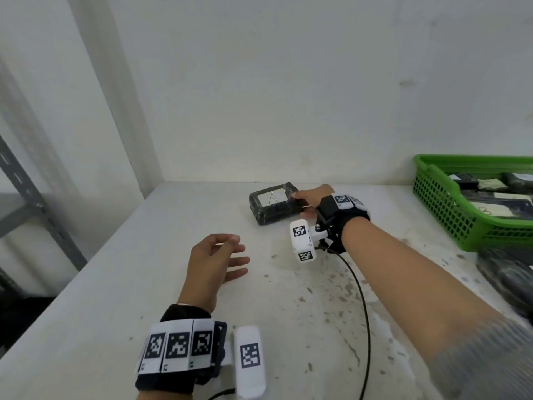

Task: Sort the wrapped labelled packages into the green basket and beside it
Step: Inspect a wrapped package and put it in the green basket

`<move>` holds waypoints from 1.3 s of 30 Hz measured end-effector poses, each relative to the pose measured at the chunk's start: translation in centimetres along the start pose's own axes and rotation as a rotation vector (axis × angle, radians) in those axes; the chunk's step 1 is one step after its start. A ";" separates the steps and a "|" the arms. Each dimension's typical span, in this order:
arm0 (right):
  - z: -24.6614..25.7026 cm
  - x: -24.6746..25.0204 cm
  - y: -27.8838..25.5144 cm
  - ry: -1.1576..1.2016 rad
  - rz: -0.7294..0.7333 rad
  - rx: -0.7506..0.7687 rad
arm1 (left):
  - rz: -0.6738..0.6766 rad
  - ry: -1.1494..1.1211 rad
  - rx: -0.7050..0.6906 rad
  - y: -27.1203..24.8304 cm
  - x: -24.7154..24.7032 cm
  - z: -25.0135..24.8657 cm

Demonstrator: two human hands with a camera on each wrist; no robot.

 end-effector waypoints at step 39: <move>-7.3 6.8 -22.2 0.514 0.135 0.264 | 0.421 -0.025 -0.208 -7.4 -7.9 0.4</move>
Point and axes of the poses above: each hand's wrist, its own y-axis towards the middle knuckle, its own x-axis out of the back of the hand, z = x × y, the point moved 2 cm from there along y, towards the middle knuckle
